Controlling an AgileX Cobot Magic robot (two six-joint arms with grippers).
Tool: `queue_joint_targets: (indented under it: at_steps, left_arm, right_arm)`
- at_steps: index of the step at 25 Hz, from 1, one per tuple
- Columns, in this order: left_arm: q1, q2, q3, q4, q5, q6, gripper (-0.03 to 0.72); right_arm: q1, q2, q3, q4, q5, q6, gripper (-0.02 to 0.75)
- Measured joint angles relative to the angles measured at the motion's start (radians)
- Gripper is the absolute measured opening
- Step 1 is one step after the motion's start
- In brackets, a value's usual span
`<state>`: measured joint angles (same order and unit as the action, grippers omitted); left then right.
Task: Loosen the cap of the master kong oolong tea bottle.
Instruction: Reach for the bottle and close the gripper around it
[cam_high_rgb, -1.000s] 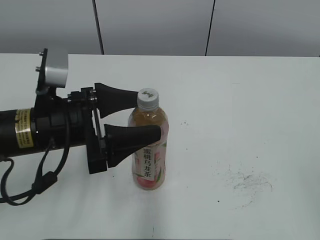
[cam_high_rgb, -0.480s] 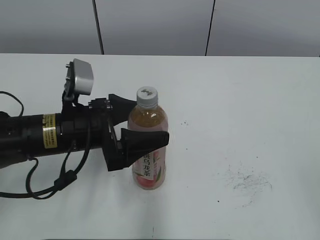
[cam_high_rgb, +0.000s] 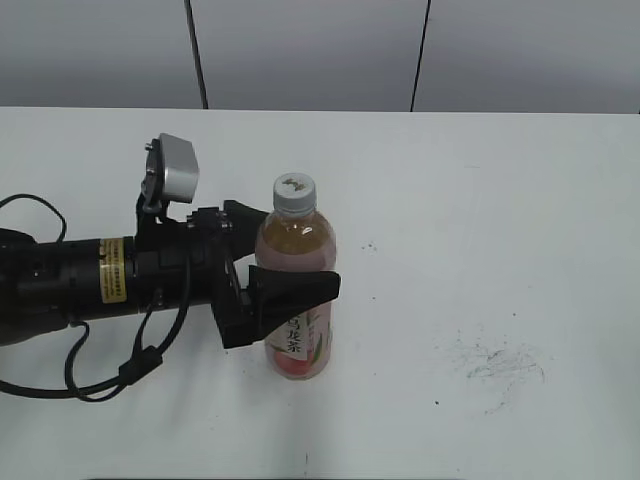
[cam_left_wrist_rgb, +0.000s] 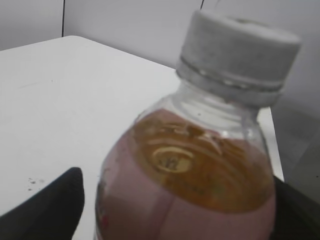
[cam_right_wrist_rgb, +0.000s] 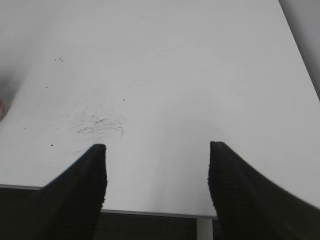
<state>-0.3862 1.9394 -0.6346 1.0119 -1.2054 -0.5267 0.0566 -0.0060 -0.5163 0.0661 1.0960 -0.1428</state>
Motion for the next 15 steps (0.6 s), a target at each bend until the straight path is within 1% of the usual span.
queue_joint_targets:
  at_steps: [2,6,12,15]
  left_arm:
    - [0.0,0.0,0.0,-0.007,-0.002,0.014,0.563]
    - [-0.002,0.0,0.0,-0.007,-0.01,0.062,0.481]
    - [-0.002,0.0,0.0,-0.008,-0.01,0.073,0.452]
    - [-0.002,0.0,0.0,-0.007,-0.01,0.074,0.452]
  right_arm:
    - [0.0,0.0,0.0,0.0,0.0,0.0,0.482]
    - [0.0,0.0,0.0,0.0,0.0,0.0,0.482]
    - [0.0,0.0,0.0,0.0,0.0,0.0,0.482]
    - [0.0,0.0,0.0,0.0,0.0,0.0,0.482]
